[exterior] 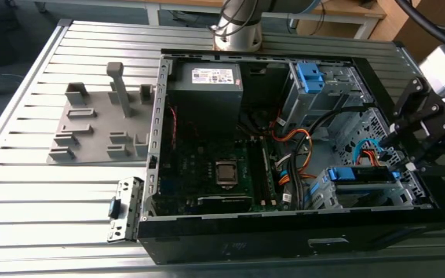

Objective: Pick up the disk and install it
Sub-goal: 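Insert the second disk wire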

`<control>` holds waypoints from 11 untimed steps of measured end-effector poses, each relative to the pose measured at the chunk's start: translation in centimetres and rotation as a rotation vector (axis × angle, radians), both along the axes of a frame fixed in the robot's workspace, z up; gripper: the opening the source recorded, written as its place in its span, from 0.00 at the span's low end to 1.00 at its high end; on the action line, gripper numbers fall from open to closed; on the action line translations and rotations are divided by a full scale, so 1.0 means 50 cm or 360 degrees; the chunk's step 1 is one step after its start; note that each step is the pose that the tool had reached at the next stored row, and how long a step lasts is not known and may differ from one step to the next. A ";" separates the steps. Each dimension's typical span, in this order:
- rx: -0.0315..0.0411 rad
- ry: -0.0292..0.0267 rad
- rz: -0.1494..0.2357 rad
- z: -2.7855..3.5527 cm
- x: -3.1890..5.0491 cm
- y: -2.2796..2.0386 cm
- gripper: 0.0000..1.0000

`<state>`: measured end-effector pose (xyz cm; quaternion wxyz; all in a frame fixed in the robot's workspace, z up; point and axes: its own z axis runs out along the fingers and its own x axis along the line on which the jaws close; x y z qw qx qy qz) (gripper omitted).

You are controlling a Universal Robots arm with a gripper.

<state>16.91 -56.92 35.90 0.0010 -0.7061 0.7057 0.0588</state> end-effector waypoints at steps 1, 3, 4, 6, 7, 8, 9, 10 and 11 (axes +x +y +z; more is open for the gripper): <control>0.0000 -0.00001 0.0000 0.000 -0.002 -0.0003 0.47; 0.0000 0.00000 0.0001 -0.001 -0.003 -0.0013 0.47; 0.0000 0.00000 0.0001 -0.001 -0.003 -0.0015 0.47; -0.0001 0.00000 0.0001 -0.002 -0.003 -0.0017 0.47; -0.0001 0.00000 0.0001 -0.002 -0.003 -0.0018 0.47; -0.0001 0.00000 0.0001 -0.002 -0.003 -0.0018 0.47; -0.0001 0.00000 0.0001 -0.002 -0.003 -0.0019 0.47; -0.0001 0.00000 0.0001 -0.002 -0.003 -0.0018 0.47; -0.0001 0.00000 0.0001 -0.002 -0.003 -0.0018 0.47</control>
